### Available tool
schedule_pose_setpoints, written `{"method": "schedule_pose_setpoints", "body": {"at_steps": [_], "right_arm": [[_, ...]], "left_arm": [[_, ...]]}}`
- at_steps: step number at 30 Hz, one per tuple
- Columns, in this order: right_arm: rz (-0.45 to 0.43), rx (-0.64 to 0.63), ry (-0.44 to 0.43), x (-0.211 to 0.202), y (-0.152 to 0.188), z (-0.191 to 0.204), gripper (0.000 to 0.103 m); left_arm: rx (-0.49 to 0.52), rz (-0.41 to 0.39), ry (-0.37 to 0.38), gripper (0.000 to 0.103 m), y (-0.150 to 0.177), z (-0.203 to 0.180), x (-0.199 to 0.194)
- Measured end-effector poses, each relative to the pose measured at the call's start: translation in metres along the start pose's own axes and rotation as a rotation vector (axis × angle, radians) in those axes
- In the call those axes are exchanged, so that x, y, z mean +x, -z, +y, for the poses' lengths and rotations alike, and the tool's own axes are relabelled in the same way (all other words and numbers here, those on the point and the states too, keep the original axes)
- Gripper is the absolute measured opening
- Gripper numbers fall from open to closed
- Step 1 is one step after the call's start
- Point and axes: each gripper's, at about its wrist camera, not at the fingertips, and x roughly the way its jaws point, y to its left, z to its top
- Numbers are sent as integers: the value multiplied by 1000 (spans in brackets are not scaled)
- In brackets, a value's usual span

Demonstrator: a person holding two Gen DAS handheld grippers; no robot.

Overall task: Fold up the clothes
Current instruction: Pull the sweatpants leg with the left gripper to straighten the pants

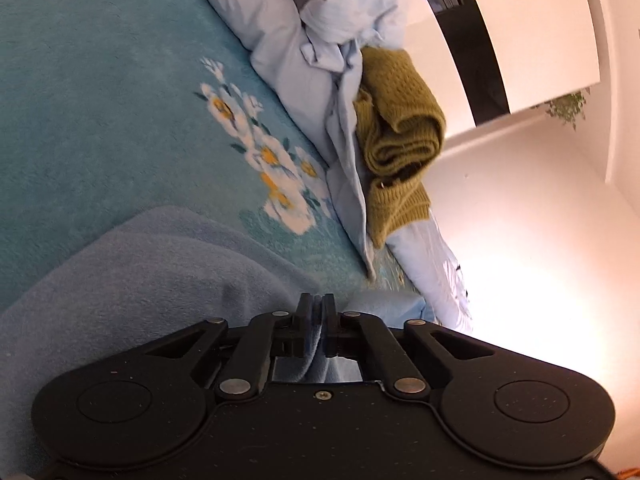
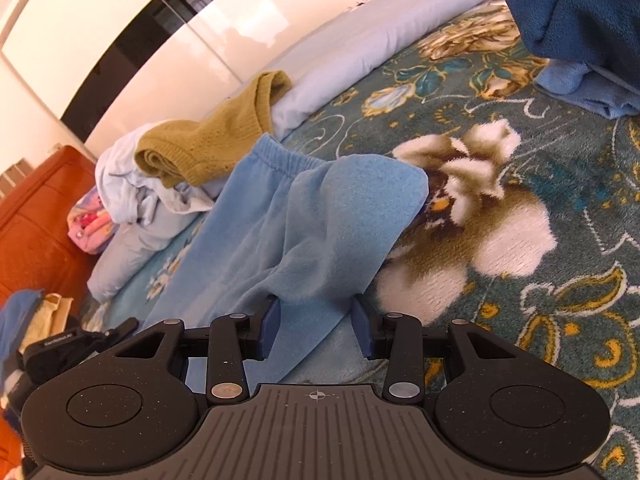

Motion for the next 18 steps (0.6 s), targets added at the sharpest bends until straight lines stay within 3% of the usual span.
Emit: {"method": "schedule_pose_setpoints", "body": {"at_steps": [3, 7, 13, 18], "right_arm": [[0, 4, -4, -1, 2, 2, 38], [1, 15, -1, -4, 6, 3, 38], [-5, 8, 21, -15, 9, 7, 38], [-6, 1, 37, -20, 12, 13, 38]], "left_arm": [[106, -46, -56, 0, 0, -11, -14], [120, -135, -53, 0, -7, -14, -51], [151, -326, -80, 0, -17, 0, -152], [102, -474, -206, 0, -13, 43, -241]]}}
